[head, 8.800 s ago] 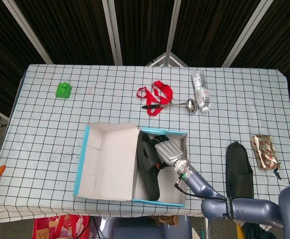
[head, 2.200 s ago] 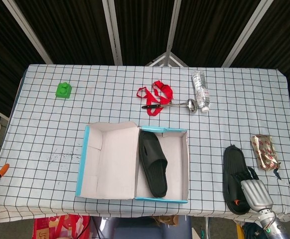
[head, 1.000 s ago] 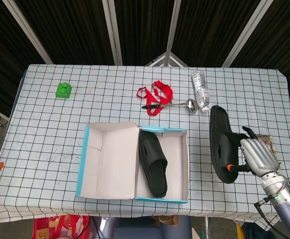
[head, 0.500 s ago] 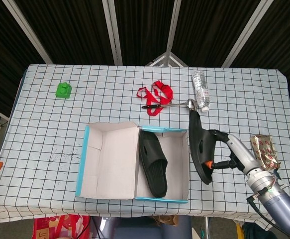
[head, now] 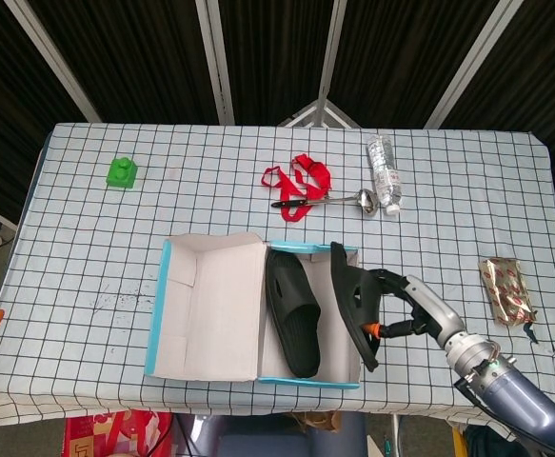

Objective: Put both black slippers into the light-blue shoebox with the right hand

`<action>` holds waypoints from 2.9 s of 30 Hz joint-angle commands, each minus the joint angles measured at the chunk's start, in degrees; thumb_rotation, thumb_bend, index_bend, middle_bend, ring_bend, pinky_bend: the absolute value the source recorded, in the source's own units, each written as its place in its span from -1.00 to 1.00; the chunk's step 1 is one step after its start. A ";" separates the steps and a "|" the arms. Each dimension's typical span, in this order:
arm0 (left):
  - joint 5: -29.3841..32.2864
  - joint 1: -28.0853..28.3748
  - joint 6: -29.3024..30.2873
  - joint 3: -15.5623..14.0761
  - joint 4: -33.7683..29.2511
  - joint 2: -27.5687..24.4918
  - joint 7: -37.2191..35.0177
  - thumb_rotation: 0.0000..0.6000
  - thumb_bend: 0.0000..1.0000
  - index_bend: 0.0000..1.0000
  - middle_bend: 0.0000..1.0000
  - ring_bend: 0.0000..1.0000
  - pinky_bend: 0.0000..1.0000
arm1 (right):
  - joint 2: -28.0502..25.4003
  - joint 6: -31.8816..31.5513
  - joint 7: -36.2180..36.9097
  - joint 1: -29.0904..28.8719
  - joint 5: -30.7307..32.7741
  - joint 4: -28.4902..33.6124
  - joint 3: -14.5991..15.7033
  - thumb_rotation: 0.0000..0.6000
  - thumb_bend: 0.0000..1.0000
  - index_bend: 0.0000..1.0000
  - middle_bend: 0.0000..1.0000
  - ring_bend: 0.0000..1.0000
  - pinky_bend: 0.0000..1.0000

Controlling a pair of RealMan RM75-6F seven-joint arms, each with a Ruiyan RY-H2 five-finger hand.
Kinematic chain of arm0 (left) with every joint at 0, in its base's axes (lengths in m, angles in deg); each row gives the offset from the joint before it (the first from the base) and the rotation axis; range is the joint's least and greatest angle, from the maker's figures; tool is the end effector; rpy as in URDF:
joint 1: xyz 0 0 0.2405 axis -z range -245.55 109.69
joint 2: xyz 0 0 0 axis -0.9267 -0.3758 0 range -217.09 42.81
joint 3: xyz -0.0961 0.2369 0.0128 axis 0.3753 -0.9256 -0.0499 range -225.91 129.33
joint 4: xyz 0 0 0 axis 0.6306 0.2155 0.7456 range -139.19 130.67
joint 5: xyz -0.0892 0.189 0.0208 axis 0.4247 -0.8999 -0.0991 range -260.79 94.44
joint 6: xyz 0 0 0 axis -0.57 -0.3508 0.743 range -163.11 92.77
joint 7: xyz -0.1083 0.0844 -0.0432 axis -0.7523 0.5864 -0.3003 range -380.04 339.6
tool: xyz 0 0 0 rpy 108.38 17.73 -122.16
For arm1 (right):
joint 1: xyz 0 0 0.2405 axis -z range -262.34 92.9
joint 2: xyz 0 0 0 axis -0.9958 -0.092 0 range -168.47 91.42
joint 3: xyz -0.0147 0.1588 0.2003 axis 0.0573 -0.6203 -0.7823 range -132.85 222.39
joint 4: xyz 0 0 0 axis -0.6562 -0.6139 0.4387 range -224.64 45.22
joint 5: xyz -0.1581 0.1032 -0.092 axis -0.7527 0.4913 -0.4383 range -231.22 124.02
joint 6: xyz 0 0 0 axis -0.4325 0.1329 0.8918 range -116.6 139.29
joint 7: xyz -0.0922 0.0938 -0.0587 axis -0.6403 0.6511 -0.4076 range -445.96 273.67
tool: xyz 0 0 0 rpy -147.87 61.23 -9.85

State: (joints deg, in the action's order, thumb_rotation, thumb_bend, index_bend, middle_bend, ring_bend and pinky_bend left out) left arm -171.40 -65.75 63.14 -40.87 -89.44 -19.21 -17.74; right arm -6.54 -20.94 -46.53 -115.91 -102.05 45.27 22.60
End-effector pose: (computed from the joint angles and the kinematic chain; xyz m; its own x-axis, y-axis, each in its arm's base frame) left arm -0.3127 0.1774 0.1884 0.4691 -0.2865 0.8354 0.8747 0.0199 -0.4843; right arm -0.1117 -0.2495 0.1681 -0.5422 -0.5532 0.6325 -0.8385 0.3077 -0.4497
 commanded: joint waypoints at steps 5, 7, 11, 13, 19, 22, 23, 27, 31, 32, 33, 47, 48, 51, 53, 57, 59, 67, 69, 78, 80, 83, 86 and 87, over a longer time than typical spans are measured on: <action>-0.12 -0.02 0.02 -0.10 -0.09 0.05 0.33 1.00 -0.56 -0.93 -1.00 -1.00 -0.97 | 5.42 -3.67 -4.20 -0.06 -0.68 0.01 2.92 1.00 0.27 -0.20 -0.33 -0.41 -0.87; -0.07 -0.01 0.02 -0.06 -0.07 0.02 0.30 1.00 -0.56 -0.93 -1.00 -1.00 -0.97 | 7.71 -6.03 -7.23 -0.63 0.29 0.01 4.53 1.00 0.27 -0.20 -0.33 -0.41 -0.86; -0.01 0.00 0.04 0.02 0.00 0.03 0.25 1.00 -0.56 -0.93 -1.00 -1.00 -0.97 | 12.04 -10.35 -12.94 -2.20 3.28 -0.61 7.29 1.00 0.26 -0.19 -0.33 -0.41 -0.67; 0.10 0.03 -0.05 0.05 0.02 0.03 0.28 1.00 -0.56 -0.93 -1.00 -1.00 -0.97 | 14.27 -12.19 -15.68 -3.07 4.40 -1.46 8.40 1.00 0.27 -0.19 -0.33 -0.41 -0.51; 0.31 0.04 -0.13 0.14 0.08 0.07 0.44 1.00 -0.56 -0.93 -1.00 -1.00 -0.97 | 21.95 -19.27 -24.40 -6.24 10.63 -3.63 11.23 1.00 0.26 -0.19 -0.33 -0.41 -0.34; 0.38 0.08 -0.26 0.15 0.13 0.05 0.42 1.00 -0.56 -0.93 -1.00 -1.00 -0.97 | 24.95 -22.07 -27.14 -7.36 13.22 -4.23 11.67 1.00 0.26 -0.19 -0.33 -0.41 -0.30; 0.39 0.10 -0.28 0.16 0.15 0.05 0.42 1.00 -0.56 -0.93 -1.00 -1.00 -0.97 | 26.04 -22.89 -27.91 -7.74 14.03 -4.50 11.70 1.00 0.26 -0.19 -0.33 -0.41 -0.30; 0.46 0.14 -0.29 0.23 0.20 0.11 0.43 1.00 -0.56 -0.93 -1.00 -1.00 -0.97 | 29.65 -25.85 -30.37 -8.86 16.90 -5.70 11.64 1.00 0.27 -0.17 -0.33 -0.41 -0.30; 0.64 0.19 -0.53 0.23 0.27 0.08 0.45 1.00 -0.56 -0.93 -1.00 -1.00 -0.97 | 33.60 -29.99 -33.69 -9.48 18.55 -7.22 12.03 1.00 0.27 -0.17 -0.33 -0.41 -0.30; 0.66 0.19 -0.56 0.24 0.27 0.05 0.43 1.00 -0.56 -0.93 -1.00 -1.00 -0.97 | 34.18 -30.52 -34.26 -9.50 18.75 -7.41 12.23 1.00 0.27 -0.17 -0.33 -0.41 -0.30; 0.69 0.21 -0.60 0.25 0.28 0.04 0.39 1.00 -0.56 -0.93 -1.00 -1.00 -0.97 | 34.95 -31.26 -34.95 -9.46 18.97 -7.68 12.44 1.00 0.27 -0.17 -0.33 -0.41 -0.30; 0.37 0.12 -0.22 0.16 0.21 0.11 0.46 1.00 -0.56 -0.93 -1.00 -1.00 -0.97 | 45.33 -39.33 -44.70 -6.95 15.44 -11.53 17.04 1.00 0.27 -0.17 -0.33 -0.41 -0.19; 0.41 0.12 -0.20 0.20 0.22 0.11 0.43 1.00 -0.56 -0.93 -1.00 -1.00 -0.97 | 45.98 -39.75 -45.35 -6.77 15.21 -11.65 17.24 1.00 0.27 -0.17 -0.33 -0.41 -0.19; 0.49 0.18 -0.33 0.23 0.26 0.10 0.36 1.00 -0.56 -0.93 -1.00 -1.00 -0.97 | 47.60 -40.87 -47.18 -6.38 14.58 -11.96 17.84 1.00 0.27 -0.17 -0.33 -0.41 -0.19; 0.48 0.21 -0.42 0.20 0.31 0.11 0.35 1.00 -0.56 -0.93 -1.00 -1.00 -0.97 | 48.99 -41.92 -48.93 -6.16 13.70 -12.46 18.48 1.00 0.27 -0.17 -0.33 -0.41 -0.19; 0.36 0.19 -0.28 0.18 0.30 0.10 0.31 1.00 -0.56 -0.93 -1.00 -1.00 -0.97 | 52.22 -44.70 -53.01 -5.58 11.54 -14.32 19.77 1.00 0.27 -0.17 -0.33 -0.41 -0.19; 0.34 0.15 -0.19 0.19 0.28 0.08 0.27 1.00 -0.56 -0.93 -1.00 -1.00 -0.97 | 53.83 -46.31 -55.55 -5.37 10.00 -15.60 20.64 1.00 0.27 -0.17 -0.33 -0.41 -0.19; 0.42 0.14 -0.34 0.15 0.21 -0.04 0.14 1.00 -0.56 -0.93 -1.00 -1.00 -0.97 | 59.37 -51.86 -65.46 -4.01 2.71 -20.11 24.05 1.00 0.27 -0.17 -0.33 -0.41 -0.19; 0.37 0.17 -0.39 0.11 0.22 -0.01 0.20 1.00 -0.56 -0.93 -1.00 -1.00 -0.97 | 59.95 -52.42 -66.74 -3.54 1.47 -20.23 24.16 1.00 0.27 -0.17 -0.33 -0.41 -0.19; 0.33 0.15 -0.34 0.09 0.16 0.00 0.22 1.00 -0.56 -0.93 -1.00 -1.00 -0.97 | 59.36 -50.99 -71.47 -2.48 -0.51 -20.70 24.87 1.00 0.27 -0.17 -0.33 -0.41 -0.19; 0.22 0.17 -0.37 0.01 0.11 -0.01 0.31 1.00 -0.56 -0.93 -1.00 -1.00 -0.97 | 59.40 -50.37 -72.39 -2.26 -0.70 -21.35 25.10 1.00 0.27 -0.17 -0.33 -0.41 -0.19; 0.15 0.15 -0.34 -0.03 0.07 0.02 0.39 1.00 -0.56 -0.93 -1.00 -1.00 -0.97 | 59.45 -49.49 -73.50 -1.99 -0.14 -21.90 24.99 1.00 0.27 -0.17 -0.33 -0.41 -0.19; 0.18 0.16 -0.43 -0.06 0.08 0.01 0.50 1.00 -0.56 -0.93 -1.00 -1.00 -0.97 | 59.30 -48.63 -73.27 -1.70 0.49 -21.77 24.14 1.00 0.27 -0.17 -0.33 -0.41 -0.19; 0.21 0.17 -0.49 -0.08 0.07 0.01 0.53 1.00 -0.56 -0.93 -1.00 -1.00 -0.97 | 59.10 -48.32 -72.89 -1.60 0.38 -21.45 23.68 1.00 0.27 -0.17 -0.33 -0.41 -0.19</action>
State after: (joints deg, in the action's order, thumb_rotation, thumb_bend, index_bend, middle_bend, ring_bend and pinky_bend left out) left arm -171.20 -65.58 62.66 -40.94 -89.37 -19.20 -17.22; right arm 52.74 -69.58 -119.73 -117.66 -101.69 23.57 46.67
